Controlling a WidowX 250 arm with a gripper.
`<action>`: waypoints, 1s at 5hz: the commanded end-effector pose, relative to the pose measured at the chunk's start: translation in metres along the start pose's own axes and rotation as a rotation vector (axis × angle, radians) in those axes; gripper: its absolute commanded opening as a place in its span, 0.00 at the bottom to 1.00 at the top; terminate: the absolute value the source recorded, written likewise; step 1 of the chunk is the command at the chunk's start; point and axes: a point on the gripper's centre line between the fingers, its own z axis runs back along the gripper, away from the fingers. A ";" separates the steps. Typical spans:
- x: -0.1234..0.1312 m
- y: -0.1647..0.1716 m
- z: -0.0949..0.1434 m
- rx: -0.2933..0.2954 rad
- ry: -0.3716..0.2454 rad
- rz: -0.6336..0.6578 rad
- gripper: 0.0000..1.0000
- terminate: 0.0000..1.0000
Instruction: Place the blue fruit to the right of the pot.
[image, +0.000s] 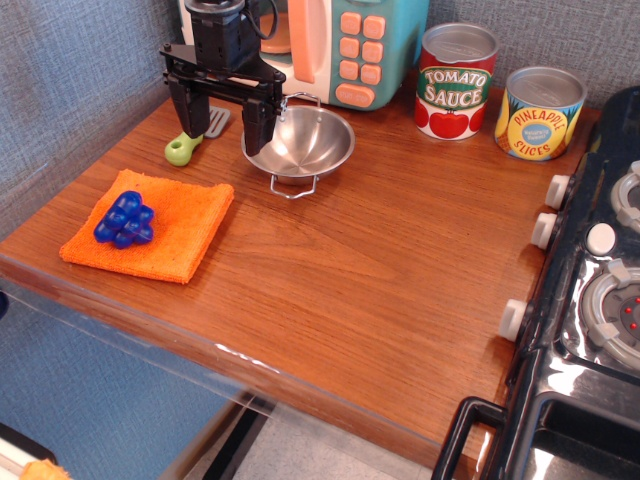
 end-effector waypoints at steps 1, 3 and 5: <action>0.000 0.000 0.000 0.000 0.000 0.000 1.00 0.00; -0.034 0.008 0.008 -0.107 -0.020 0.030 1.00 0.00; -0.076 0.023 0.018 0.001 -0.006 -0.006 1.00 0.00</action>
